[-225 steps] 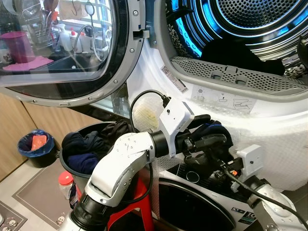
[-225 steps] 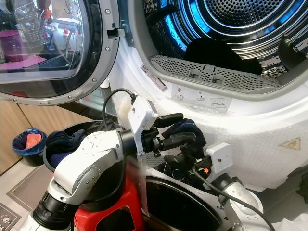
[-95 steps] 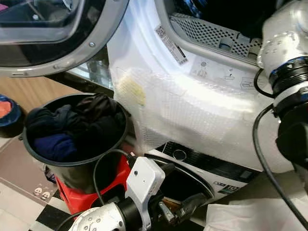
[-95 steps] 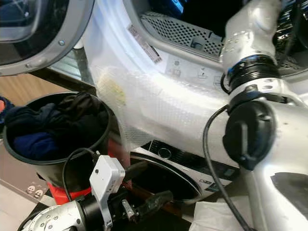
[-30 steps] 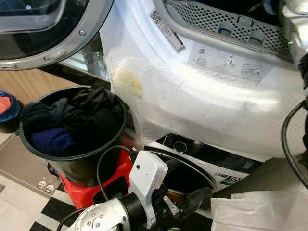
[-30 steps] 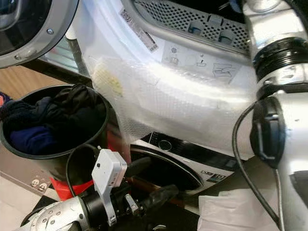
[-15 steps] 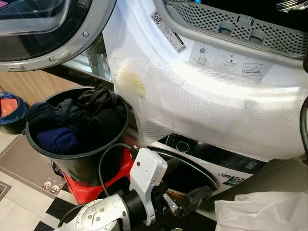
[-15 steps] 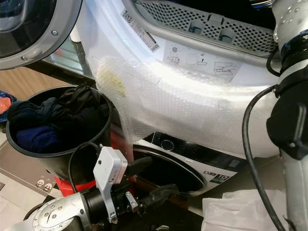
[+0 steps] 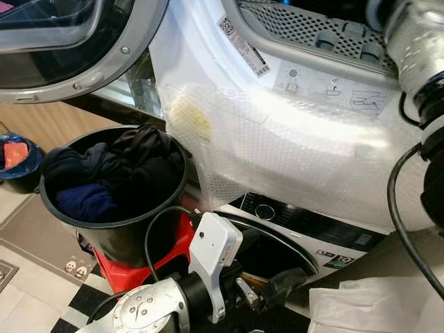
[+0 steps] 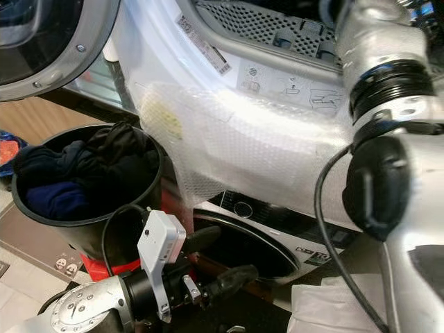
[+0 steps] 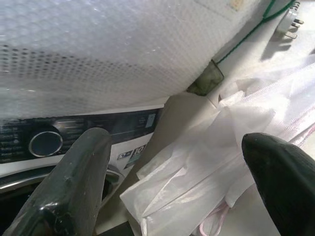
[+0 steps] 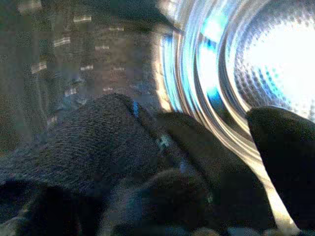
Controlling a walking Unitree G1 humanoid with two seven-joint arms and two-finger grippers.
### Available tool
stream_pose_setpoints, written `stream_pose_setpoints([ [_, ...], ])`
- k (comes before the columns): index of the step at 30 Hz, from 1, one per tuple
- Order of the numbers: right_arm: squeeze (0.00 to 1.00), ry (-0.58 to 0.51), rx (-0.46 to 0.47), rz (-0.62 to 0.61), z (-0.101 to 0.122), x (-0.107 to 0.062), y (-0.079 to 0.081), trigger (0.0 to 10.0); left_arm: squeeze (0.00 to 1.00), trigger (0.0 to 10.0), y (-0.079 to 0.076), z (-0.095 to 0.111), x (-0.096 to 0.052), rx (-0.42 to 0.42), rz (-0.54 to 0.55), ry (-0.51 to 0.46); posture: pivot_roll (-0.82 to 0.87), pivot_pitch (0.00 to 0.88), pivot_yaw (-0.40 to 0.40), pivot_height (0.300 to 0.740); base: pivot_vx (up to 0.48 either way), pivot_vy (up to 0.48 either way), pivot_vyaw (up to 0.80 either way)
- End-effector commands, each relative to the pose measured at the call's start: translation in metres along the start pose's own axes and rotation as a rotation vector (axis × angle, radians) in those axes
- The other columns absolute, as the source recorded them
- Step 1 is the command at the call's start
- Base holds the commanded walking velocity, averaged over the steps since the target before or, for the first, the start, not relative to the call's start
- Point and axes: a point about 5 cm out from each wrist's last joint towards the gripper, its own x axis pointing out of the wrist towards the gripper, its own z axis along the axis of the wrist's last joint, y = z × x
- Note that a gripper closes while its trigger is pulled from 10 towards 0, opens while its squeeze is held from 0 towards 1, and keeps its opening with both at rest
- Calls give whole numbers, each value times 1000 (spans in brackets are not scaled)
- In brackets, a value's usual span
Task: Clothes washing
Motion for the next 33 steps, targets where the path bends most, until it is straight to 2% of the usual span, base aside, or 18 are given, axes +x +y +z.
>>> stream_pose_setpoints([
  [1,0,-16,-76,46,7,-2,-5,10000,0,10000,-4,0,-1,-12,-18,2,63,232,-94,740,0,0,0],
  [3,0,-10,-62,44,7,-2,-6,10000,0,10000,-4,-1,-1,-12,-17,2,63,232,-94,740,0,0,0],
  [4,0,20,-88,61,6,-3,-8,10000,0,10000,-4,-1,-1,-13,-15,2,60,234,-96,740,0,0,0],
  [6,0,57,-235,77,8,-5,-14,10000,0,10000,-4,-1,-1,-16,-11,1,52,235,-95,740,0,0,0],
  [7,0,83,-277,84,6,-6,-17,10000,0,10000,-4,-1,-1,-22,-12,-2,52,235,-95,740,0,0,0],
  [8,0,83,-277,84,6,-6,-17,10000,0,10000,-4,-1,-1,-22,-12,-2,52,235,-95,740,0,0,0],
  [9,0,87,-217,-7,9,-8,-28,10000,0,10000,-4,0,0,-27,-14,-4,39,235,-91,740,0,0,0],
  [12,0,87,-50,-96,9,-11,-39,10000,0,10000,-4,0,1,-28,-18,-3,32,238,-89,740,0,0,0],
  [14,0,110,-76,-133,7,-13,-44,10000,0,10000,-4,0,0,-29,-19,-2,30,240,-87,740,0,0,0],
  [17,0,139,-77,-112,3,-14,-45,10000,0,10000,-4,0,0,-29,-16,-1,29,242,-88,740,0,0,0],
  [18,0,149,-107,-102,2,-14,-45,10000,0,10000,-4,-1,0,-32,-17,-1,26,245,-88,740,0,0,0],
  [25,0,211,-1,9,-8,-17,-43,10000,0,10000,-5,-1,0,-43,-9,-1,17,249,-90,740,0,0,0],
  [27,0,236,46,25,-12,-22,-50,10000,0,10000,-5,-1,0,-49,-3,-2,10,251,-95,740,0,0,0],
  [28,0,242,98,26,-14,-25,-54,10000,0,10000,-6,-2,0,-51,-2,-3,10,251,-95,740,0,0,0],
  [33,0,255,130,29,-14,-32,-66,10000,0,10000,-6,-2,0,-58,0,-7,6,249,-99,740,0,0,0],
])
